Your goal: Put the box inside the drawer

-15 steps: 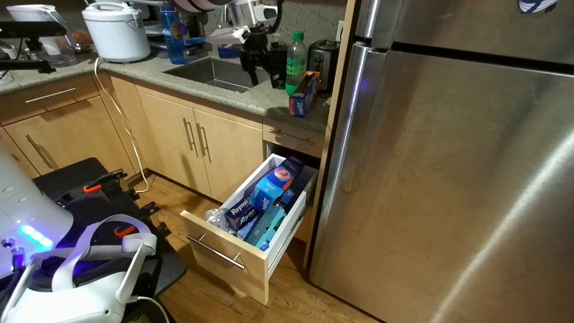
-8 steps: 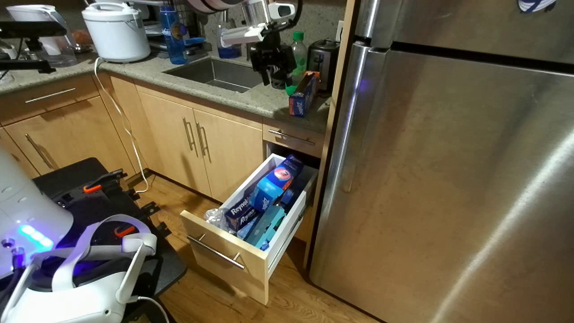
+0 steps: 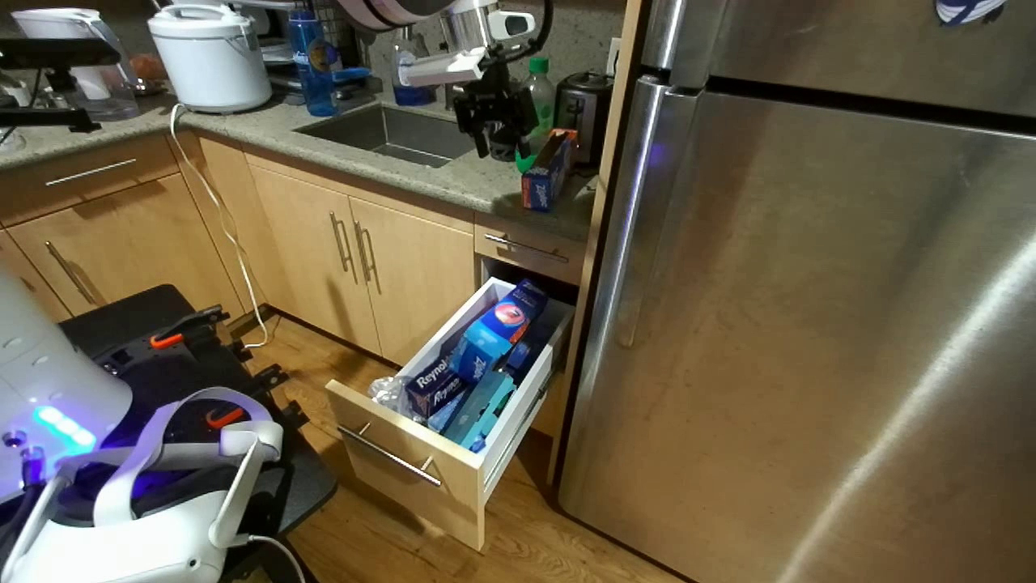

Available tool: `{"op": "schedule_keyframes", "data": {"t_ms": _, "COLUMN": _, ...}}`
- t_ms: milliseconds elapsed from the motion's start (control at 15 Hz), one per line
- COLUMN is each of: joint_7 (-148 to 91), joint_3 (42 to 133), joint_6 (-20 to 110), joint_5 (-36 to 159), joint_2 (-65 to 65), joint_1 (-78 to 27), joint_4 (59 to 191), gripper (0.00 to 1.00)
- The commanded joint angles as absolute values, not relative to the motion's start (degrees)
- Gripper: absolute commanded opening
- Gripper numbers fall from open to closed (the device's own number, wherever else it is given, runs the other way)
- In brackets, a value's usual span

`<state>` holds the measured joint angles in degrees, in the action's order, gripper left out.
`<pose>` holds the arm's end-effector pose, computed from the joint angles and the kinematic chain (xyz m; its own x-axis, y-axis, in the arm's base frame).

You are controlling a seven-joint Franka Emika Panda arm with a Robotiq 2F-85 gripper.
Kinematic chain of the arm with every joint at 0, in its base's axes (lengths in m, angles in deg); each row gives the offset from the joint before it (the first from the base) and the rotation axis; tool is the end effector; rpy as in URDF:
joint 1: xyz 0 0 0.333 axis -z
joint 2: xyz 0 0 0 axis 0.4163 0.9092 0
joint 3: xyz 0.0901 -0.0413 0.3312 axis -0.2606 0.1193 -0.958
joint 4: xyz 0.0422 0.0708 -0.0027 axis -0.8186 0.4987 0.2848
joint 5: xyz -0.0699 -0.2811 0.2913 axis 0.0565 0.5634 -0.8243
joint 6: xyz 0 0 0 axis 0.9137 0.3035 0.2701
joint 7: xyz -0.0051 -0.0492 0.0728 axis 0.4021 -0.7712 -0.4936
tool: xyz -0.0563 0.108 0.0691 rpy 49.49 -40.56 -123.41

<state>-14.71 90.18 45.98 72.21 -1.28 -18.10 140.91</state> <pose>0.6492 -0.1560 0.3737 0.9831 0.1020 0.1519 0.0615 -0.9661 0.2508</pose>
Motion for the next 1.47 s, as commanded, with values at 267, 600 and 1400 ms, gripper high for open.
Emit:
{"op": "schedule_keyframes", "data": {"t_ms": 267, "joint_7": -7.4, "joint_3": 89.6, "joint_6": 47.5, "joint_5": 72.0, "joint_2": 9.0, "joint_1": -16.7, "joint_4": 129.1, "gripper": 1.0}}
{"op": "schedule_keyframes", "data": {"t_ms": 600, "joint_7": -4.8, "joint_3": 88.5, "joint_6": 48.1, "joint_5": 71.1, "joint_2": 14.0, "joint_1": -15.8, "joint_4": 124.3, "gripper": 1.0}}
{"op": "schedule_keyframes", "data": {"t_ms": 1400, "joint_7": -0.8, "joint_3": 85.1, "joint_6": 49.2, "joint_5": 67.9, "joint_2": 19.5, "joint_1": -13.8, "joint_4": 119.4, "gripper": 1.0}}
